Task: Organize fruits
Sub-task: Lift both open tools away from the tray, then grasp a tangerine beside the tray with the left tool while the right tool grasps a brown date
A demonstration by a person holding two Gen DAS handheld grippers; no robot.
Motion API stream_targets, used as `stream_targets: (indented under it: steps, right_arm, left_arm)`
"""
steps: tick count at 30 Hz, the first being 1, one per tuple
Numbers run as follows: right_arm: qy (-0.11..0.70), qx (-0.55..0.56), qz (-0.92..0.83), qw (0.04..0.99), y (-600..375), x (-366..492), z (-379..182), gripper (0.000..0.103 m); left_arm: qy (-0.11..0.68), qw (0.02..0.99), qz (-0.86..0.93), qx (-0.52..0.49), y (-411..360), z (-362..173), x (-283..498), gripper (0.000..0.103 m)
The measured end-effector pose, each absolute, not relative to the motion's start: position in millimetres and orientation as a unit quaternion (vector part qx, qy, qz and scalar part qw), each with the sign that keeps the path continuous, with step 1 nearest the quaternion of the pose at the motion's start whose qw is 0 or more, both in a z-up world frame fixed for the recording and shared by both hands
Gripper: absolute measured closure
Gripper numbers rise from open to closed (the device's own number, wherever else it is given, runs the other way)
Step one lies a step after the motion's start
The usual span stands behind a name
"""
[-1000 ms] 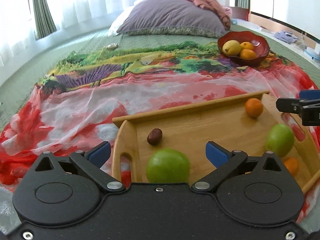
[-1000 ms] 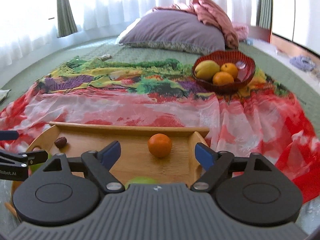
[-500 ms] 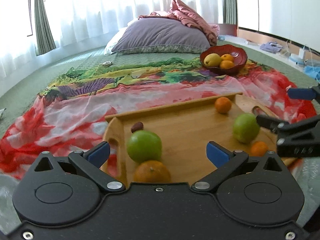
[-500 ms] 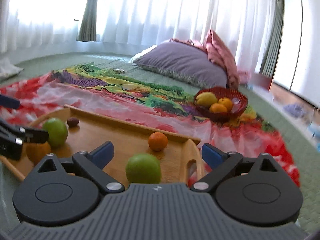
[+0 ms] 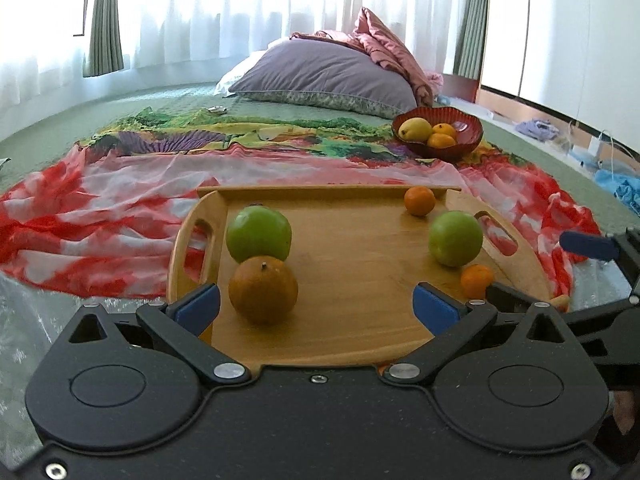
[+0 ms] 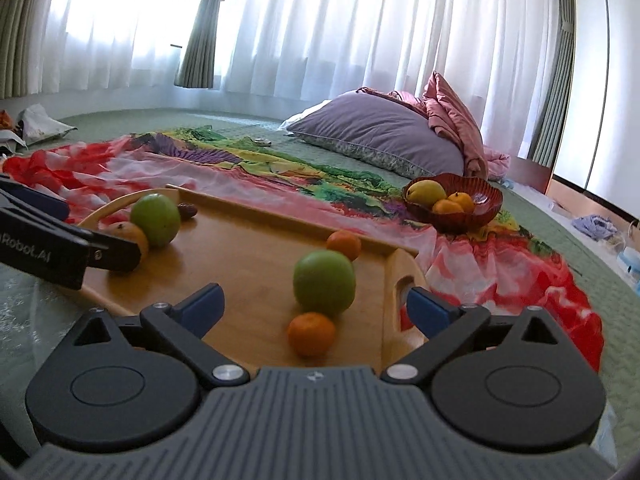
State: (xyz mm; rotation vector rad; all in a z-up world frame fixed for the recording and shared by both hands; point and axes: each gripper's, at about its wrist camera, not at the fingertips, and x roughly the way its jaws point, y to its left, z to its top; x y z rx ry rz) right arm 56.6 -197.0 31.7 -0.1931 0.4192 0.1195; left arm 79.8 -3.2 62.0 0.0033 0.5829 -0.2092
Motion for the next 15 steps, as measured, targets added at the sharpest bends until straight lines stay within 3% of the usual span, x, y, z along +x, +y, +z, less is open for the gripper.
stream_targets:
  steps: [15]
  right_arm:
    - [0.209,-0.064,0.059,0.974,-197.9,20.7,8.9,0.000]
  left_arm:
    - [0.274,0.954,-0.121,0.019,-3.9,37.6,43.9,0.000]
